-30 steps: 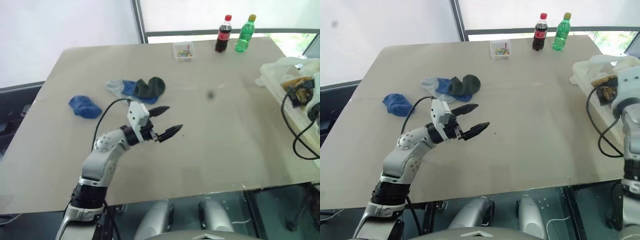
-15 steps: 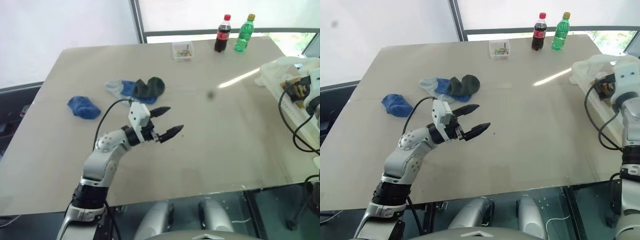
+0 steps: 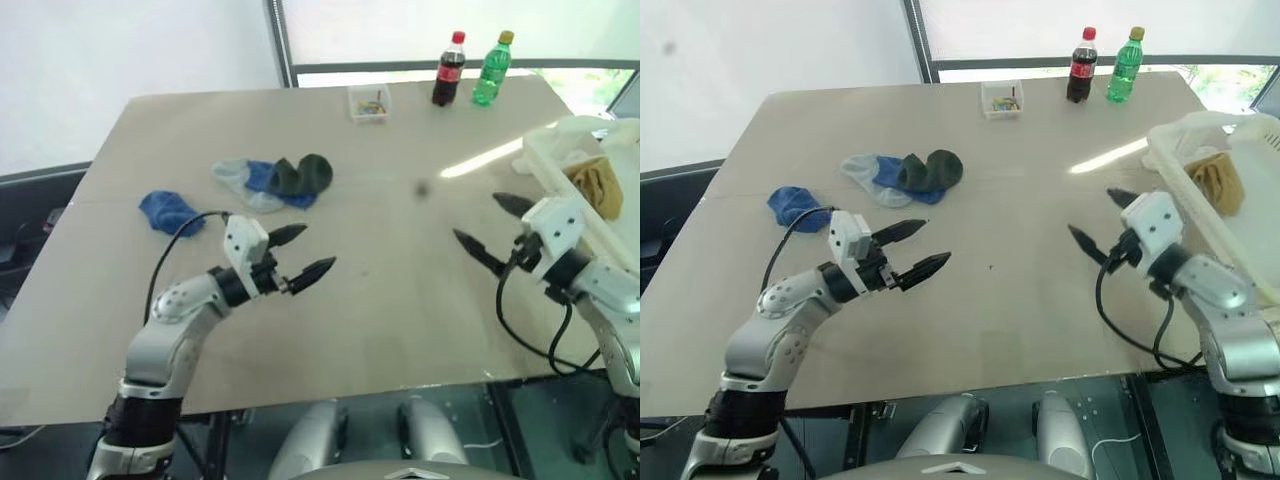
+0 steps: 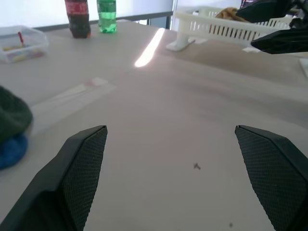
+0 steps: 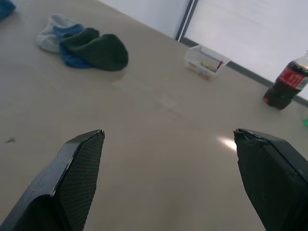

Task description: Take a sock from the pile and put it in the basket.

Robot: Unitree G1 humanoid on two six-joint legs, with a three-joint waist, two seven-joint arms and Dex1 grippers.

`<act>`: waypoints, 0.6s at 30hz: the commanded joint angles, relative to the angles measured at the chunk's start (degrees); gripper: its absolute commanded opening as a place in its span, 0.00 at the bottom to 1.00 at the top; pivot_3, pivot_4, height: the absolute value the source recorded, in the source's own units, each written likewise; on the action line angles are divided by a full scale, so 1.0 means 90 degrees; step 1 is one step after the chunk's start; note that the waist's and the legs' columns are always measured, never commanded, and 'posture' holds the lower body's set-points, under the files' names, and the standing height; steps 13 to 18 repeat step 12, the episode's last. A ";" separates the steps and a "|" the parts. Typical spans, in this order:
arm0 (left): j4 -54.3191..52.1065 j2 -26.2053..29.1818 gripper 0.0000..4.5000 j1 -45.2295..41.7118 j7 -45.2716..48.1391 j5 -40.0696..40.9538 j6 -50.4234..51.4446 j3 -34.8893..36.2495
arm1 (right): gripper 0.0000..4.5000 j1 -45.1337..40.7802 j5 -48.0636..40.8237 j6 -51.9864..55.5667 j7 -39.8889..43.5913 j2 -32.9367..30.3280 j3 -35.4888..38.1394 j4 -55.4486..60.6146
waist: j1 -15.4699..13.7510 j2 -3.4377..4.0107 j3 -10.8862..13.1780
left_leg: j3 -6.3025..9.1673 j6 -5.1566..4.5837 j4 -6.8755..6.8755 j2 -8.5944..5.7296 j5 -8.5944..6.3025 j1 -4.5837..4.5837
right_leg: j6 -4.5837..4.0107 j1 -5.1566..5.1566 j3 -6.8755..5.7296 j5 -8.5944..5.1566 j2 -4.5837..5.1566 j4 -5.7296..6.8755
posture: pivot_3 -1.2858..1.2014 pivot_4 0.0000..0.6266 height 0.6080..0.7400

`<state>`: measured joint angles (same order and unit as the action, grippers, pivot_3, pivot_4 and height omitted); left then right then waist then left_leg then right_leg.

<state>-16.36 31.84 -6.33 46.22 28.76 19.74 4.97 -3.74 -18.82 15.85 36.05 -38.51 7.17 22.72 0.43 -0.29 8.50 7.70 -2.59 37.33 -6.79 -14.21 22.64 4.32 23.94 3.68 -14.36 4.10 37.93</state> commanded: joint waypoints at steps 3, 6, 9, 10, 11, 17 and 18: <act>-0.0487 0.0621 1.00 0.0762 0.0331 0.0314 0.0045 0.0895 | 0.98 0.1088 -0.0123 -0.0040 0.0479 -0.0432 0.0664 0.0630 | -0.0028 0.0000 0.0000 | -0.0001 -0.0001 -0.0002 0.0000 -0.0001 0.0000 | -0.0001 -0.0002 0.0000 0.0000 0.0002 -0.0005 | 0.52 0.24 1.00; -0.0487 0.0903 1.00 0.1211 0.0544 0.0430 0.0035 0.1318 | 0.98 0.1612 -0.0210 0.0026 0.0606 -0.0561 0.1059 0.0818 | -0.0020 0.0000 0.0000 | -0.0002 -0.0001 -0.0006 0.0001 -0.0001 -0.0003 | -0.0001 -0.0001 0.0003 -0.0001 0.0001 -0.0004 | 0.52 0.24 1.00; -0.0513 0.1039 1.00 0.1445 0.0679 0.0478 0.0002 0.1512 | 0.98 0.1801 -0.0338 0.0124 0.0614 -0.0540 0.1279 0.0951 | -0.0038 -0.0001 0.0001 | -0.0001 -0.0027 -0.0006 0.0002 -0.0018 -0.0017 | 0.0000 -0.0019 -0.0001 -0.0001 0.0002 -0.0004 | 0.52 0.24 1.00; -0.0541 0.1048 1.00 0.1486 0.0679 0.0504 0.0030 0.1541 | 0.98 0.1840 -0.0340 0.0129 0.0611 -0.0529 0.1309 0.0990 | -0.0046 -0.0002 0.0001 | 0.0000 -0.0027 -0.0006 0.0003 -0.0020 -0.0027 | 0.0000 -0.0030 -0.0003 -0.0001 0.0003 -0.0005 | 0.52 0.24 1.00; -0.0575 0.1049 1.00 0.1510 0.0699 0.0584 0.0090 0.1574 | 0.98 0.1873 -0.0347 0.0142 0.0614 -0.0522 0.1333 0.1024 | -0.0062 -0.0004 0.0002 | 0.0000 -0.0021 -0.0007 0.0003 -0.0024 -0.0037 | 0.0000 -0.0041 -0.0003 -0.0002 0.0004 -0.0006 | 0.52 0.24 1.00; -0.0597 0.1057 1.00 0.1522 0.0689 0.0599 0.0131 0.1592 | 0.98 0.1891 -0.0348 0.0150 0.0614 -0.0516 0.1348 0.1044 | -0.0062 -0.0004 0.0002 | 0.0000 -0.0014 -0.0007 0.0003 -0.0029 -0.0043 | 0.0000 -0.0042 -0.0003 -0.0002 0.0004 -0.0007 | 0.52 0.24 1.00; -0.0597 0.1057 1.00 0.1522 0.0689 0.0599 0.0131 0.1592 | 0.98 0.1891 -0.0348 0.0150 0.0614 -0.0516 0.1348 0.1044 | -0.0062 -0.0004 0.0002 | 0.0000 -0.0014 -0.0007 0.0003 -0.0029 -0.0043 | 0.0000 -0.0042 -0.0003 -0.0002 0.0004 -0.0007 | 0.52 0.24 1.00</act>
